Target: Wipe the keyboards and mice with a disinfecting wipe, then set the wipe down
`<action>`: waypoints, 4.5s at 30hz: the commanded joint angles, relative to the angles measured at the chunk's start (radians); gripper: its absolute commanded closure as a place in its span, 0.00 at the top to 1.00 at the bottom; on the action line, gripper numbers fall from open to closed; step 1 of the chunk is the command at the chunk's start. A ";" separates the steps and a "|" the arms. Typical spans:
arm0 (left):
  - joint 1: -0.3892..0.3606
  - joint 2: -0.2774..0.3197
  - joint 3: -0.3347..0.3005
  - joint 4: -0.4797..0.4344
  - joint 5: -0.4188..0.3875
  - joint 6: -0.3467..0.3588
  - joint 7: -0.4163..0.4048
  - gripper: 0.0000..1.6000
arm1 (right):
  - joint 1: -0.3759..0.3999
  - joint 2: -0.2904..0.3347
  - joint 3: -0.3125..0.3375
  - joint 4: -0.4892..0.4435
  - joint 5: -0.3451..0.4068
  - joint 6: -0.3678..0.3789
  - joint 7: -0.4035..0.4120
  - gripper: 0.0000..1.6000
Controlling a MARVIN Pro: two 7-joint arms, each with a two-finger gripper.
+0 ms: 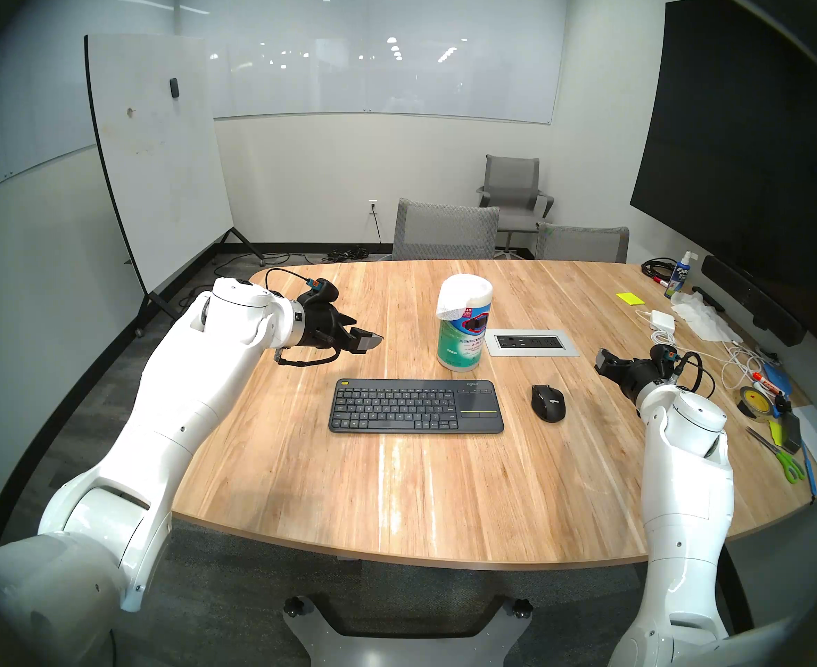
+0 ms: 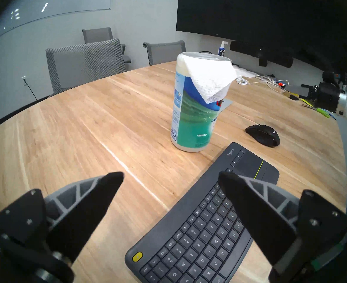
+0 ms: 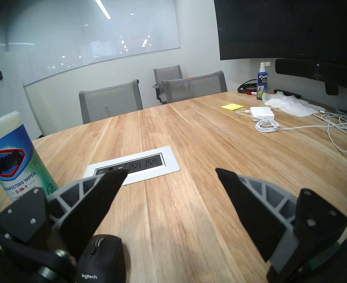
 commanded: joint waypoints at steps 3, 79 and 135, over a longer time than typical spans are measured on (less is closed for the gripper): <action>-0.070 -0.036 0.001 0.001 -0.005 -0.015 -0.002 1.00 | 0.011 0.002 -0.001 -0.020 0.001 -0.003 -0.002 1.00; -0.422 -0.261 0.199 0.526 0.011 -0.231 -0.080 1.00 | 0.012 0.002 -0.001 -0.019 0.001 -0.003 -0.001 1.00; -0.592 -0.414 0.204 0.973 0.013 -0.481 -0.171 1.00 | 0.011 0.001 0.000 -0.020 0.001 -0.003 -0.001 1.00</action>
